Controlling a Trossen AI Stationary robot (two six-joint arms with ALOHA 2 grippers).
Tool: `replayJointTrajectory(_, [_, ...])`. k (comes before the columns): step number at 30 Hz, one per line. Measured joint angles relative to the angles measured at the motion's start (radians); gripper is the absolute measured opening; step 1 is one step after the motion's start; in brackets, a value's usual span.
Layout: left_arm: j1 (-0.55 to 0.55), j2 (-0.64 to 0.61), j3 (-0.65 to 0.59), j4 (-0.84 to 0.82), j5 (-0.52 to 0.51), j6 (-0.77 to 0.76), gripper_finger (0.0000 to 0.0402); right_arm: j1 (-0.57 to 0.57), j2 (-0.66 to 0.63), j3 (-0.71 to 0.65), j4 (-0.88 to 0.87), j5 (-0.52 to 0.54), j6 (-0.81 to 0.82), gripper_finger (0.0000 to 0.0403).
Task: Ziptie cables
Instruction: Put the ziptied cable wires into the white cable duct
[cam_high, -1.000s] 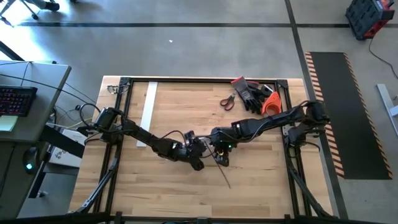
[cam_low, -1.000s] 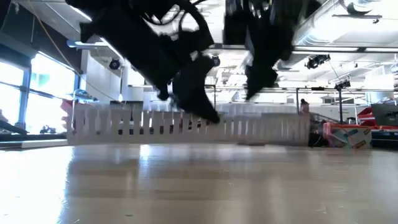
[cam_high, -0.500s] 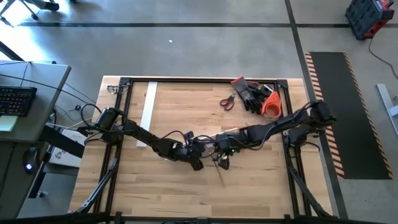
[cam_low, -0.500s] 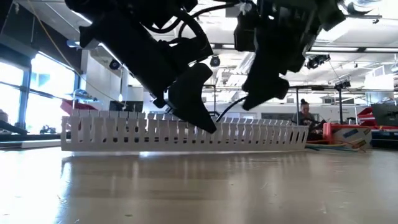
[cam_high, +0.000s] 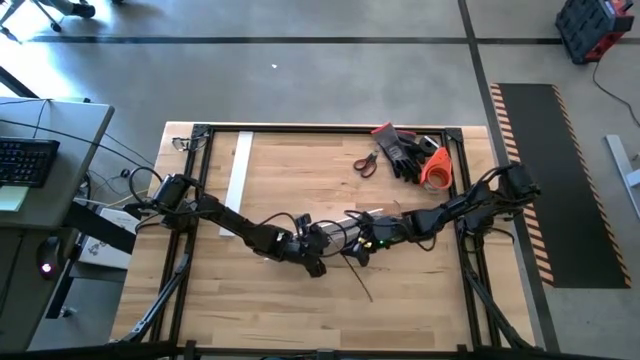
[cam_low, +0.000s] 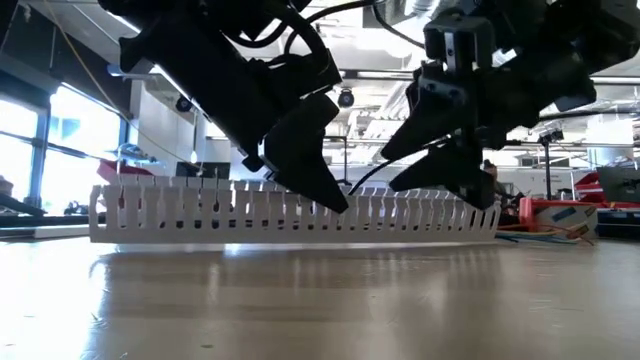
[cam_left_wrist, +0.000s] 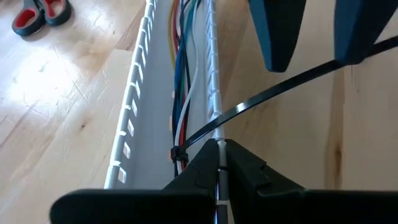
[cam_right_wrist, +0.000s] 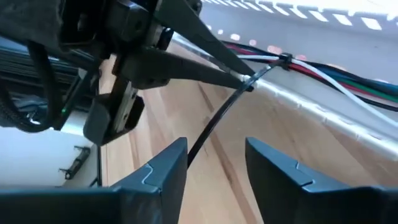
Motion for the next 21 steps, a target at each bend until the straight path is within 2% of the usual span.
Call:
replayJointTrajectory(14, [0.000, 0.000, 0.000, 0.008, -0.002, 0.000, 0.0000, 0.012, 0.007, 0.016, 0.007, 0.070, -0.008, 0.0135])
replayJointTrajectory(21, [0.000, 0.000, 0.000, 0.015, -0.003, 0.001, 0.0000, 0.014, 0.007, 0.016, 0.007, 0.073, -0.011, 0.0080])
